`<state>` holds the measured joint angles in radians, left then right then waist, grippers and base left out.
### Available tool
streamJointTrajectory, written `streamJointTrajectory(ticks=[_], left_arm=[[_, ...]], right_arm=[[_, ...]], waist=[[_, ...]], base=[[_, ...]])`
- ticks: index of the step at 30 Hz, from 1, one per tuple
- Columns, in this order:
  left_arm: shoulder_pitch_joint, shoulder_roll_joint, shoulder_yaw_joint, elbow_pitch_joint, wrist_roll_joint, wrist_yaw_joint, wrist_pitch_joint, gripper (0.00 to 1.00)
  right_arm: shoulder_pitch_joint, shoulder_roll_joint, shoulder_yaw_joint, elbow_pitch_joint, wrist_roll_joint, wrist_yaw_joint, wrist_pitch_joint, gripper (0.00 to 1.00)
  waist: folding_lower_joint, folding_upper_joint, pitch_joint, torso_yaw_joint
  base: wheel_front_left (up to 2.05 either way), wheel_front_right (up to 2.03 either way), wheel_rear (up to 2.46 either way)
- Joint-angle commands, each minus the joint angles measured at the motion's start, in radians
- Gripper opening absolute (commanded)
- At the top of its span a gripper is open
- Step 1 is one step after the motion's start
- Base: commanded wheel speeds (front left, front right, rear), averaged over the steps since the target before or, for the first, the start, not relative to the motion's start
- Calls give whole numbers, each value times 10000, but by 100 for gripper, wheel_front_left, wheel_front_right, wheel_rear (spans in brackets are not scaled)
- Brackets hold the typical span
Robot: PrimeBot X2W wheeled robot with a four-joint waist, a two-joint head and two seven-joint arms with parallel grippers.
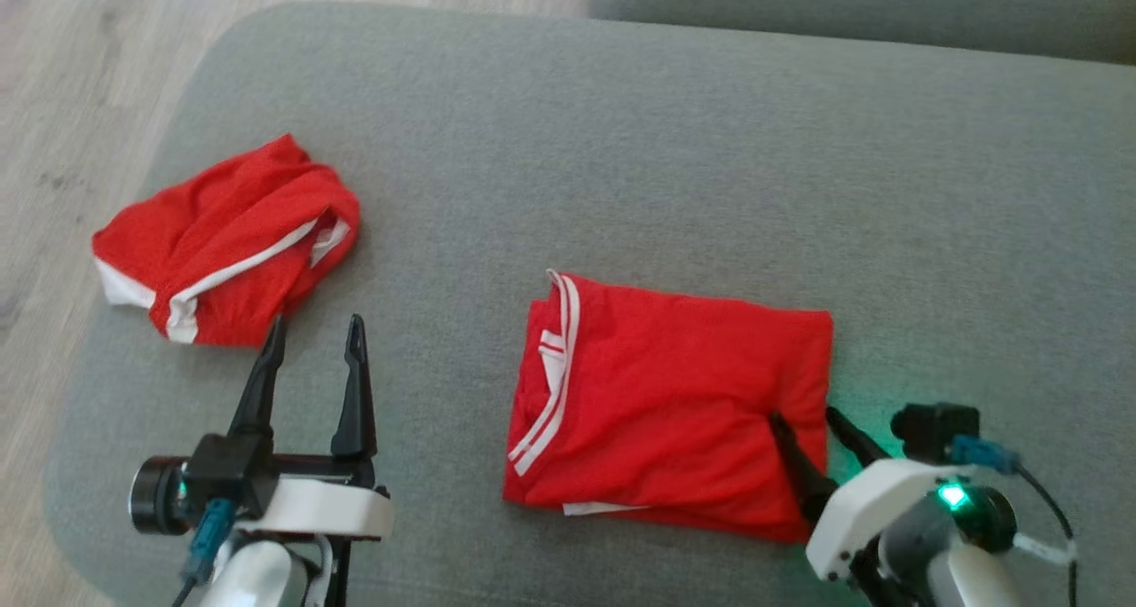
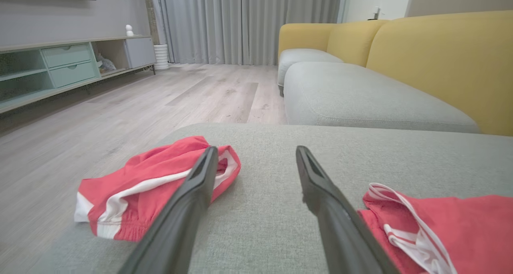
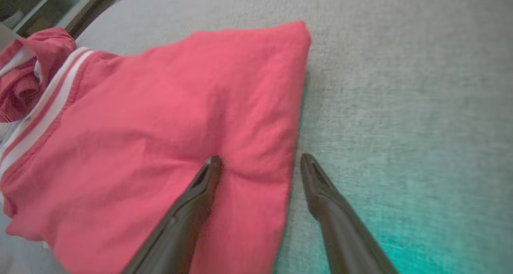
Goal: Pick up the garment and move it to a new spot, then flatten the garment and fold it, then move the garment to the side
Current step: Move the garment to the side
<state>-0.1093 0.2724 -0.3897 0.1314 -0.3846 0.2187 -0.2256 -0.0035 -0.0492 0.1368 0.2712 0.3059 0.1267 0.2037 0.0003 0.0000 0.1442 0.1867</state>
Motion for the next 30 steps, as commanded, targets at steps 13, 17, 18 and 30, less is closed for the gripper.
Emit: streamJointTrajectory(ticks=[13,17,18,30], left_arm=[[-396,-177,560,218,-20,-112,-334,100],[-291,-193,711,84,-3,-71,-349,100],[-279,-199,739,23,10,-69,-351,100],[-1267,-191,470,-737,534,-387,-357,100]], right_arm=[[-915,-885,470,-76,-269,40,24,0],[-1025,-1603,269,-674,-562,40,51,0],[-1062,-1809,196,-844,-610,40,88,0],[-2597,-4190,-1783,-1371,-814,40,626,0]], waist=[[-3,0,54,-654],[-3,0,123,-1567],[-3,0,180,-1827],[-3,0,1843,-3440]], base=[[0,0,0],[0,0,0],[0,0,0],[0,0,0]])
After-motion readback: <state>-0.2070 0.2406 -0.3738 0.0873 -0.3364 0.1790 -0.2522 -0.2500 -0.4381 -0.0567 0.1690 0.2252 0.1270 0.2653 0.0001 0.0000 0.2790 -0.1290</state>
